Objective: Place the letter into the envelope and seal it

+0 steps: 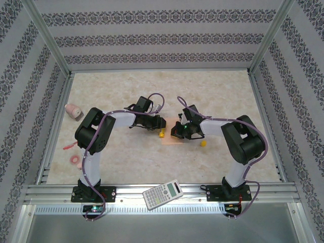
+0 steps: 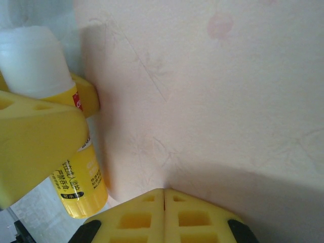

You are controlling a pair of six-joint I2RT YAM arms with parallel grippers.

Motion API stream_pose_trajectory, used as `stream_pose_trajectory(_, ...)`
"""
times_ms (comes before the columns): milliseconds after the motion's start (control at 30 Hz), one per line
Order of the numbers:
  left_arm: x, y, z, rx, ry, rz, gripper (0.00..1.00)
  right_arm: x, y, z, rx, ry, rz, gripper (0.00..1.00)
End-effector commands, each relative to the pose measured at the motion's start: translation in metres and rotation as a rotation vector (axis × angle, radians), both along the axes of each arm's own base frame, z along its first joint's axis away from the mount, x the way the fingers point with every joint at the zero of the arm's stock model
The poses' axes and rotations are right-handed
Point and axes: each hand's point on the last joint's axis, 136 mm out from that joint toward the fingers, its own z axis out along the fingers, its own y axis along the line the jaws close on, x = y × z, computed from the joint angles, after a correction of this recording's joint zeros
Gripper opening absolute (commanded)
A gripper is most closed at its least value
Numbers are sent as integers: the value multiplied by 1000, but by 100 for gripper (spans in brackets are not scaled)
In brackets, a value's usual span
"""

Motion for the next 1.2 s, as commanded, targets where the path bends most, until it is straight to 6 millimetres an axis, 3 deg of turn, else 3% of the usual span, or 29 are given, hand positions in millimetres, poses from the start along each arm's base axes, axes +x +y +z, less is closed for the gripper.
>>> stream_pose_trajectory(0, 0, 0, -13, 12, -1, -2, 0, -12, -6, -20, -41, 50, -12, 2)
stream_pose_trajectory(267, 0, 0, -12, 10, -2, 0, 0, 9, 2, 26, 2, -58, -5, 2)
stream_pose_trajectory(400, 0, 0, -13, 10, -2, -1, 0, 22, 0, 36, -3, -86, -19, 2)
stream_pose_trajectory(633, 0, 0, -12, 10, -3, -2, 0, 31, -1, 26, -2, -72, -32, 2)
stream_pose_trajectory(1167, 0, 0, -11, 10, -6, -4, 0, 21, -9, -18, -41, 19, -35, 2)
